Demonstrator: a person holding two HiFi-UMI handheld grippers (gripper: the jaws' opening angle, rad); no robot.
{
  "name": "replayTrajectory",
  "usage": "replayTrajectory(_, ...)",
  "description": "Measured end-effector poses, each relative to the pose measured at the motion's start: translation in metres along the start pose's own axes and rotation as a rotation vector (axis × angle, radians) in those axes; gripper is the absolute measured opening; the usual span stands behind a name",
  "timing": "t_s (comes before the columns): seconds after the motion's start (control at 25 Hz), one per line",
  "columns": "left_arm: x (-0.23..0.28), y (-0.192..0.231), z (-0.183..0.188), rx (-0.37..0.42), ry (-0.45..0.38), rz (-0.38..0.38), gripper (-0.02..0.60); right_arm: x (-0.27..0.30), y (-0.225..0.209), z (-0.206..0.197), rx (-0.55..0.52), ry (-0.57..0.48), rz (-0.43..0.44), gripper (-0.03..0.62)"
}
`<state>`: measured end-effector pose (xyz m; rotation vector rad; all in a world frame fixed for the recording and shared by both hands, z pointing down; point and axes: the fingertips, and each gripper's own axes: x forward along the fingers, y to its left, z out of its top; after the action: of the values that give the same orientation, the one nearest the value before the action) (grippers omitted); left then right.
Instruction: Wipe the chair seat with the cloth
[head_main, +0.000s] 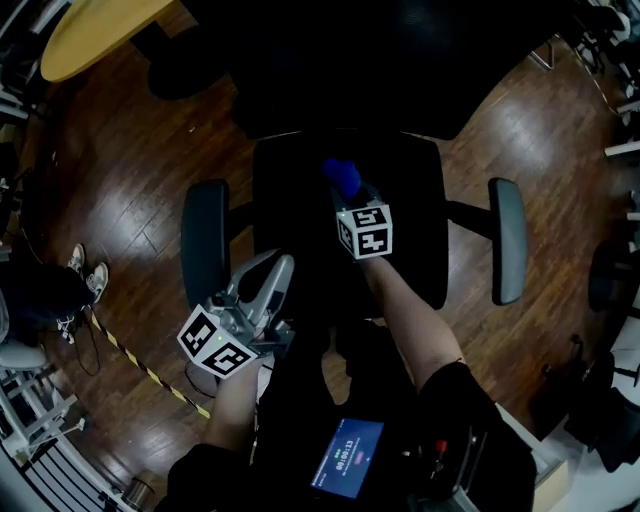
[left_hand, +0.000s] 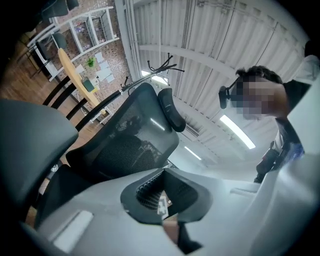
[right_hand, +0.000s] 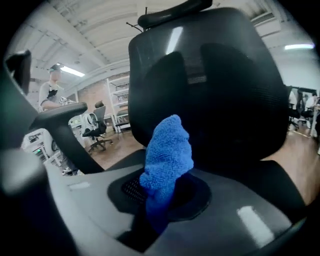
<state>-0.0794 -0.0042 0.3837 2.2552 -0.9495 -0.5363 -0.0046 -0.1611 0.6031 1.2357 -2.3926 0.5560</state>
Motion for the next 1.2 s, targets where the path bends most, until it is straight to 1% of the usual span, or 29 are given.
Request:
replayTrajectory(0.12, 0.008, 0.005, -0.002, -0.004, 0.012, -0.018, -0.009, 0.067, 0.042, 0.02, -0.033, 0.046, 0.123, 0.083)
replayTrajectory(0.2, 0.011, 0.006, -0.003, -0.005, 0.019, -0.03, -0.009, 0.097, 0.067, 0.026, -0.043, 0.064, 0.177, 0.083)
replayTrajectory(0.28, 0.013, 0.009, -0.002, -0.011, 0.012, -0.032, -0.009, 0.119, 0.087, 0.023, -0.052, 0.084, 0.218, 0.083)
replayTrajectory(0.36, 0.014, 0.013, 0.0, -0.015, 0.002, -0.031, -0.009, 0.133, 0.1, 0.012, -0.071, 0.111, 0.236, 0.084)
replayTrajectory(0.44, 0.012, 0.015, 0.003, -0.012, -0.008, -0.034, -0.009, 0.138, 0.103, 0.009, -0.096, 0.113, 0.226, 0.084)
replayTrajectory(0.52, 0.011, 0.017, 0.003, -0.009, -0.01, -0.032, -0.009, 0.137, 0.099, 0.009, -0.093, 0.11, 0.208, 0.084)
replayTrajectory(0.6, 0.01, 0.017, 0.002, -0.011, -0.006, -0.028, -0.009, 0.134, 0.08, 0.006, -0.069, 0.128, 0.152, 0.084)
replayTrajectory(0.68, 0.009, 0.016, 0.003, -0.012, -0.004, -0.027, -0.009, 0.125, 0.039, -0.001, -0.028, 0.15, 0.06, 0.084)
replayTrajectory(0.84, 0.009, 0.015, 0.003, -0.014, 0.005, -0.027, -0.009, 0.083, -0.073, -0.016, 0.047, 0.191, -0.152, 0.084)
replayTrajectory(0.96, 0.008, 0.017, 0.001, -0.018, 0.012, -0.023, -0.009, 0.031, -0.157, -0.025, 0.085, 0.206, -0.316, 0.084)
replayTrajectory(1.04, 0.008, 0.018, 0.001, -0.014, 0.018, -0.022, -0.009, -0.005, -0.202, -0.027, 0.104, 0.199, -0.409, 0.084)
replayTrajectory(1.12, 0.009, 0.018, 0.002, -0.011, 0.023, -0.02, -0.009, -0.032, -0.23, -0.027, 0.118, 0.182, -0.462, 0.084)
replayTrajectory(1.2, 0.009, 0.019, 0.002, -0.009, 0.025, -0.016, -0.009, -0.051, -0.244, -0.028, 0.138, 0.166, -0.497, 0.084)
